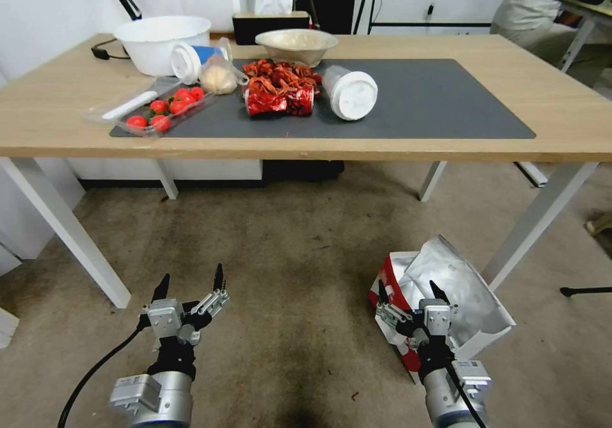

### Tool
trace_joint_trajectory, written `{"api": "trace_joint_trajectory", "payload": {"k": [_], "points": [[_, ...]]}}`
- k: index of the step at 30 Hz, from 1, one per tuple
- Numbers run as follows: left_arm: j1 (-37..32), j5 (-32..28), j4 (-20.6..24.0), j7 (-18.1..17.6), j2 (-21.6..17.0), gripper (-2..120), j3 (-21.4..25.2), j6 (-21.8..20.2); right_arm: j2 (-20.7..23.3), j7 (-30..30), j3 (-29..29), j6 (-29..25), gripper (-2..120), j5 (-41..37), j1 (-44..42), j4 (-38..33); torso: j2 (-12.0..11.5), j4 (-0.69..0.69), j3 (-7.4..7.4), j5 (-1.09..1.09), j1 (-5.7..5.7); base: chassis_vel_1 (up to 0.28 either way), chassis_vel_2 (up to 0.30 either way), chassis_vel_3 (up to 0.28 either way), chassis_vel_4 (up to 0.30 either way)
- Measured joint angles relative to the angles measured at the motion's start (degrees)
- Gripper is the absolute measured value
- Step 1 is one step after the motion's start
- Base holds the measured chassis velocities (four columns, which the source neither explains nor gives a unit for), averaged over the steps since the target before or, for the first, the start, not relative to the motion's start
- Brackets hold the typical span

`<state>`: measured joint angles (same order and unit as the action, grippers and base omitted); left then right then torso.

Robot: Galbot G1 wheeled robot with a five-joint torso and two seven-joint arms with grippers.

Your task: Pick up the food delivery bag from the floor and place it on the table.

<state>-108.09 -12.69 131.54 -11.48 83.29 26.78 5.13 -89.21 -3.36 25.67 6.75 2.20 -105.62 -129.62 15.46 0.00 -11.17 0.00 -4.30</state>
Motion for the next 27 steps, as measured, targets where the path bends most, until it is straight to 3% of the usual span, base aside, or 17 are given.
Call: {"api": "trace_joint_trajectory", "payload": {"k": [27], "points": [[0.58, -0.10, -1.61, 0.03, 0.11, 100, -0.44, 0.00, 0.44, -0.01, 0.94, 0.39, 100, -1.06, 0.75, 1.14, -5.93, 0.00, 4.58, 0.00, 1.36, 0.000, 0.000, 0.000, 0.000]]}}
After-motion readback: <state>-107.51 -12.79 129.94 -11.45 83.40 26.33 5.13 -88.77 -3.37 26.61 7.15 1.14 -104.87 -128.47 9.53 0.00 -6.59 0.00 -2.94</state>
